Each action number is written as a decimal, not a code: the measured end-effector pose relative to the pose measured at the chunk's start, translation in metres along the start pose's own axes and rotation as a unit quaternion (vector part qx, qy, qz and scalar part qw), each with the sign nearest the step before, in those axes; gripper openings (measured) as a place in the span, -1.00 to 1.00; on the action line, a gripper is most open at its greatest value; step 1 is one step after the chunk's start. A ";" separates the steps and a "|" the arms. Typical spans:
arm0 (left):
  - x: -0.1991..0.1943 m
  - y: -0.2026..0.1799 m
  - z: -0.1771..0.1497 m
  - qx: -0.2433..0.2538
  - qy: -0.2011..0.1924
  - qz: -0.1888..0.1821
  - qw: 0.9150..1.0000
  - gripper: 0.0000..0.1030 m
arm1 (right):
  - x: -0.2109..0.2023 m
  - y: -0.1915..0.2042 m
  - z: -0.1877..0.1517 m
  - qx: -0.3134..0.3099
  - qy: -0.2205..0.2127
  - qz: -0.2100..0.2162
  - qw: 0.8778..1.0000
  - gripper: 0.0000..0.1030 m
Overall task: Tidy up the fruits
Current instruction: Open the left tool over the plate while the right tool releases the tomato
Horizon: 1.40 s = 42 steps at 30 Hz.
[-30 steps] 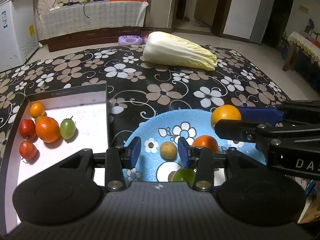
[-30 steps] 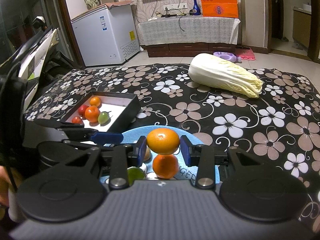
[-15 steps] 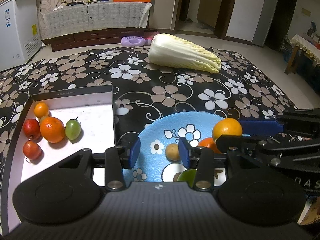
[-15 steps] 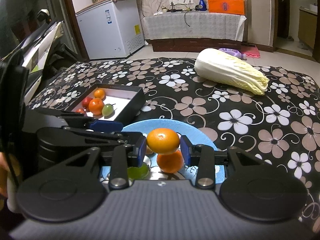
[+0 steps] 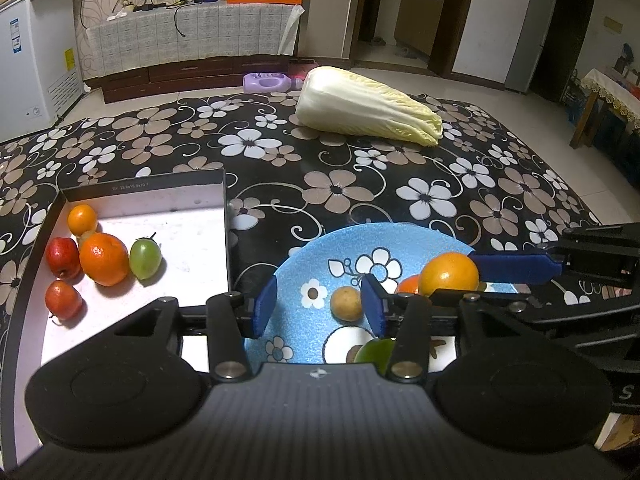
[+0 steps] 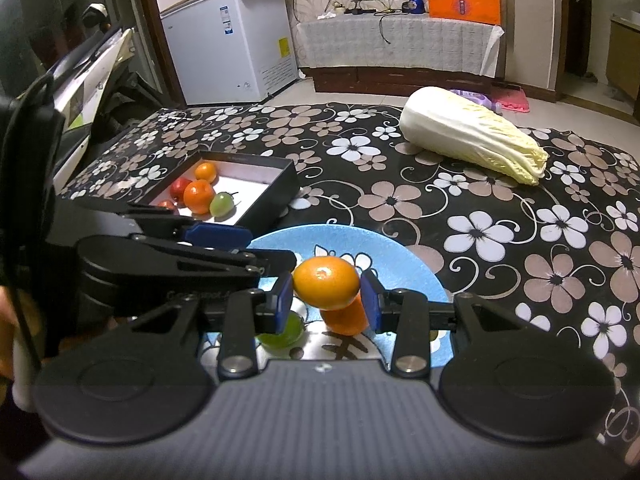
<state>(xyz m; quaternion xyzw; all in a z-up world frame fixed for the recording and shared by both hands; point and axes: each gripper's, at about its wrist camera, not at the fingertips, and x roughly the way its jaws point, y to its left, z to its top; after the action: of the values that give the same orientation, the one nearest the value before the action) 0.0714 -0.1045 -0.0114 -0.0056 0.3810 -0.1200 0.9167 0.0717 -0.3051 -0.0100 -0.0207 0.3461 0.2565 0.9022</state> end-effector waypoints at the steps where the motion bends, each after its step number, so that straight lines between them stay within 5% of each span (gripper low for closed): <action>1: 0.000 0.000 0.000 0.000 0.000 0.000 1.000 0.03 | 0.000 0.000 0.000 -0.001 0.001 0.000 1.000 -0.23; 42: 0.002 0.003 0.000 -0.004 -0.001 0.004 1.000 0.16 | 0.007 0.003 -0.009 -0.050 0.063 -0.004 0.997 -0.22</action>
<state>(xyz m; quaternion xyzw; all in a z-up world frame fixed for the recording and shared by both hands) 0.0735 -0.1024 -0.0131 -0.0077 0.3810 -0.1147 0.9174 0.0693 -0.3011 -0.0208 -0.0828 0.3887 0.2680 0.8776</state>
